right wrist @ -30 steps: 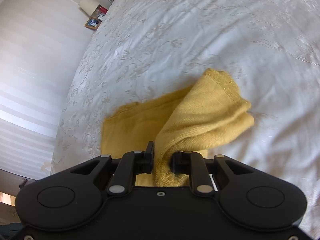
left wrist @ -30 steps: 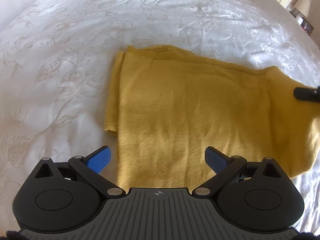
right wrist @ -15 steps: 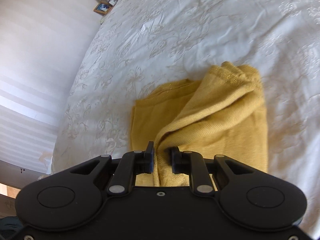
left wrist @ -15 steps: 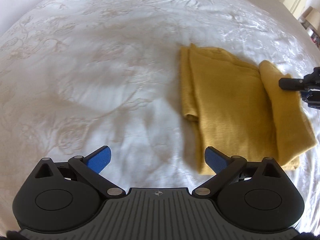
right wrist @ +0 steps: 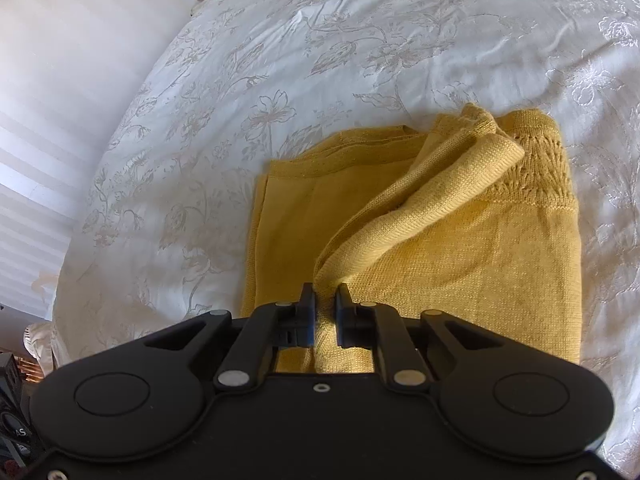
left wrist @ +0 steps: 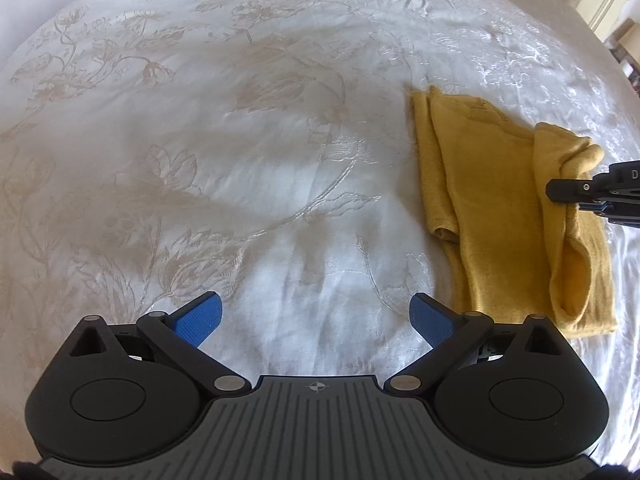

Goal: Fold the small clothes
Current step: 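Lift the grasped edge with the right gripper and fold it over the sweater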

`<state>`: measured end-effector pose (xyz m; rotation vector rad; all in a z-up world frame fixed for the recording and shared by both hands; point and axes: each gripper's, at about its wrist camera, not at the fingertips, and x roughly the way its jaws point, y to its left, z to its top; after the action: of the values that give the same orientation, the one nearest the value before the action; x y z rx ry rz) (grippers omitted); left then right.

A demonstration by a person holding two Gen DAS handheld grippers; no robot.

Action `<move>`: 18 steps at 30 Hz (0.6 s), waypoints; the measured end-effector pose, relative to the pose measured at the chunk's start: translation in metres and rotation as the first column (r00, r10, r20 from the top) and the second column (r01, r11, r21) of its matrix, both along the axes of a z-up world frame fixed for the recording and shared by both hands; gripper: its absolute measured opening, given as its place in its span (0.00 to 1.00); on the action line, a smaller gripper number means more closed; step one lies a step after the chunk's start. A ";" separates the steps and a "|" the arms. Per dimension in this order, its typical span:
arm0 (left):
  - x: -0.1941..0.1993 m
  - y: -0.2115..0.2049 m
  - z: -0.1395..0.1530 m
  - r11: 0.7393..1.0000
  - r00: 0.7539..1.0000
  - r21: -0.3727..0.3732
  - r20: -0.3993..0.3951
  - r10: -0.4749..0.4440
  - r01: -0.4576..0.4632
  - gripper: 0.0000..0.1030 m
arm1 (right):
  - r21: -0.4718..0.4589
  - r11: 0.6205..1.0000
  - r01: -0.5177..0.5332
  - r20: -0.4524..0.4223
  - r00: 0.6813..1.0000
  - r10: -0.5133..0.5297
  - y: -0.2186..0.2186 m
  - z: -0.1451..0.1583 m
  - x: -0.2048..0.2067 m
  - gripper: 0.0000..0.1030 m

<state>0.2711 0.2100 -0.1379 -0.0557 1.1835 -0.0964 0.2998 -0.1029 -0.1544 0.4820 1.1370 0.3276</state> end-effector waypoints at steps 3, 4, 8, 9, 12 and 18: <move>0.002 0.003 0.000 1.000 1.000 -0.003 0.001 0.005 -0.005 0.98 | -0.006 1.000 -0.021 0.012 1.000 0.021 0.007 0.005 0.002 0.18; 0.003 0.004 0.000 1.000 1.000 -0.004 0.000 0.008 -0.008 0.98 | -0.005 0.999 -0.032 0.016 0.999 0.032 0.010 0.006 0.003 0.18; 0.003 0.008 -0.001 1.000 1.000 -0.007 -0.001 0.027 -0.027 0.98 | 0.005 0.997 -0.076 0.027 0.997 0.075 0.027 0.009 0.009 0.18; 0.003 0.009 -0.001 0.999 0.999 -0.007 -0.002 0.033 -0.033 0.98 | 0.005 0.996 -0.094 0.029 0.995 0.093 0.034 0.010 0.010 0.18; 0.002 0.012 -0.001 0.999 0.999 -0.011 -0.010 0.047 -0.047 0.98 | -0.049 0.992 -0.118 0.002 0.993 0.119 0.052 0.004 0.016 0.24; 0.011 0.009 0.007 0.999 0.999 -0.026 0.011 0.043 -0.042 0.99 | -0.014 0.989 -0.150 0.023 0.988 0.151 0.056 -0.003 0.009 0.41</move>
<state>0.2816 0.2194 -0.1306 -0.1027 1.1686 -0.0745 0.3086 -0.0472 -0.1571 0.3808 1.1540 0.4562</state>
